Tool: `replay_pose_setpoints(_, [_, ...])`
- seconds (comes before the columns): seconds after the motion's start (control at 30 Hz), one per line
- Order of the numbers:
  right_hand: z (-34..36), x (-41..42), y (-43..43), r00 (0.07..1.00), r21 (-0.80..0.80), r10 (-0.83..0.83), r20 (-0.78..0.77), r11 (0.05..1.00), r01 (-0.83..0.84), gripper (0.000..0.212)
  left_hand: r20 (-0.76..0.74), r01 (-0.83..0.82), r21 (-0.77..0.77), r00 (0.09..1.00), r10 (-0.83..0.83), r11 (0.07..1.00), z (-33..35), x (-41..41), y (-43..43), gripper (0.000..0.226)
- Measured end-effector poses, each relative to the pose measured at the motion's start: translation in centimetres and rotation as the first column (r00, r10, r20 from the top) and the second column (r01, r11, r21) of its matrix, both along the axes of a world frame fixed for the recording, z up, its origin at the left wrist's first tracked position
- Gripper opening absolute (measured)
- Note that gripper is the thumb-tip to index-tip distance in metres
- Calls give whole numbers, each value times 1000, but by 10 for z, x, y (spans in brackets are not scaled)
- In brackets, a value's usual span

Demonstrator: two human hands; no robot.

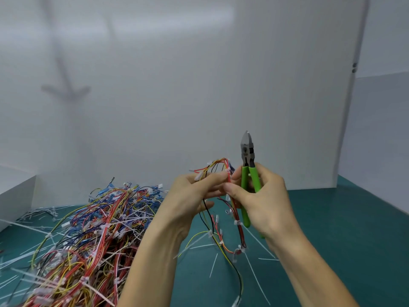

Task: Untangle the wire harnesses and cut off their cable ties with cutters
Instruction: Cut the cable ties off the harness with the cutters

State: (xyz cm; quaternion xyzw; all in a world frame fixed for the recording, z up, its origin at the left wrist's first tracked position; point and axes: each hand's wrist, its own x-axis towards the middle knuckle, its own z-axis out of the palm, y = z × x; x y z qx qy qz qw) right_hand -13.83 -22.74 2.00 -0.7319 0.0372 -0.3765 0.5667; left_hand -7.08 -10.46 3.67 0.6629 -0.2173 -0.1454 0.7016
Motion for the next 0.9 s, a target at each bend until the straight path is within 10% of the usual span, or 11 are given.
replay_pose_setpoints(0.2, [-1, 0, 2, 993, 66, 115, 10, 991, -116, 18, -32, -47, -30, 998, 46, 998, 0, -4, -5, 24])
replay_pose_setpoints(0.5, [-2, -6, -9, 910, -686, -324, -257, 724, 64, 53, 154, -230, -118, 957, 246, 966, -3, 5, 0, 21])
replay_pose_setpoints(0.9, [1, -11, -6, 882, -769, -440, -168, 619, 162, 60, 338, -281, -49, 898, 281, 958, -6, 7, -1, 18])
